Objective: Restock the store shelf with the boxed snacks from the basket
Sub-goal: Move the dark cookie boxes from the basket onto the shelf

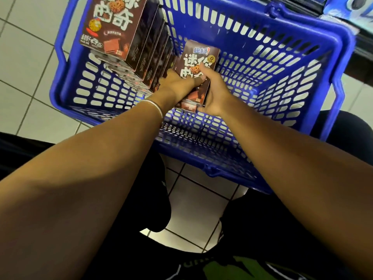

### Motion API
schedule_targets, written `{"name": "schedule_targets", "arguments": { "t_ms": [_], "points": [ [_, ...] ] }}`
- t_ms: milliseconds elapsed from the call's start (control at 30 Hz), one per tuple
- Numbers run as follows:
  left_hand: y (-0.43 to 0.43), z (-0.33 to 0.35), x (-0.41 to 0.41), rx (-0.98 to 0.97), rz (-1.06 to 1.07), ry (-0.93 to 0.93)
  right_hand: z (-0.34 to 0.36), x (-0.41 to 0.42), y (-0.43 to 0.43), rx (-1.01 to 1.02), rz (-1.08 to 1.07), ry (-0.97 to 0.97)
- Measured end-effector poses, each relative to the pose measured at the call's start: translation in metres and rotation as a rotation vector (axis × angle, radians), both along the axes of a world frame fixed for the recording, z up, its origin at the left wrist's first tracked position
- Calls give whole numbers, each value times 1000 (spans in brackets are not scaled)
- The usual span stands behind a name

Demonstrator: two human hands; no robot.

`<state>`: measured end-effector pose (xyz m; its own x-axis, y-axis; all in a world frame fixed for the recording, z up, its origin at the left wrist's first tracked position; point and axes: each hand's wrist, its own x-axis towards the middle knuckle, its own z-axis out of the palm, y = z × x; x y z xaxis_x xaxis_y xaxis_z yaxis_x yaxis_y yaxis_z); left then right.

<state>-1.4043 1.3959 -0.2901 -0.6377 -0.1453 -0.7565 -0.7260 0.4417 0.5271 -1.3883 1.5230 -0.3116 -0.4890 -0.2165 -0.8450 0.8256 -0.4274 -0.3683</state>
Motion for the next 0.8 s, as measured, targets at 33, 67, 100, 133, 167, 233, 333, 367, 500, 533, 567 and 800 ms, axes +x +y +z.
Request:
{"name": "schedule_targets", "arguments": {
  "t_ms": [33, 67, 100, 133, 167, 233, 333, 367, 500, 533, 567, 800],
  "points": [
    [-1, -1, 0, 9, 15, 15, 0, 0, -2, -7, -6, 2],
    [-1, -1, 0, 15, 22, 22, -1, 0, -3, -26, -18, 3],
    [0, 0, 0, 21, 22, 21, -2, 0, -4, -52, -38, 3],
    [0, -1, 0, 32, 23, 17, -2, 0, -4, -79, -56, 5],
    [0, -1, 0, 51, 31, 17, -2, 0, -4, -101, -68, 9],
    [0, -1, -1, 111, 74, 10, 0, 0, -4, -122, -77, 14],
    [2, -2, -2, 196, 103, -10, 2, 1, 1, -101, -56, 30],
    [4, -2, -1, 224, 116, -14, 3, 1, 5, -85, -28, 45],
    [9, -8, 8, 298, 129, -46, -4, 5, 29, -16, 100, 99],
    [10, -9, 10, 318, 118, -82, -6, 6, 32, -19, 118, 94],
    [13, -11, 12, 356, 109, -131, -8, 7, 34, -28, 126, 87],
    [19, -14, 13, 501, 228, -249, -12, 2, 31, -25, 146, 61]
  ]
}}
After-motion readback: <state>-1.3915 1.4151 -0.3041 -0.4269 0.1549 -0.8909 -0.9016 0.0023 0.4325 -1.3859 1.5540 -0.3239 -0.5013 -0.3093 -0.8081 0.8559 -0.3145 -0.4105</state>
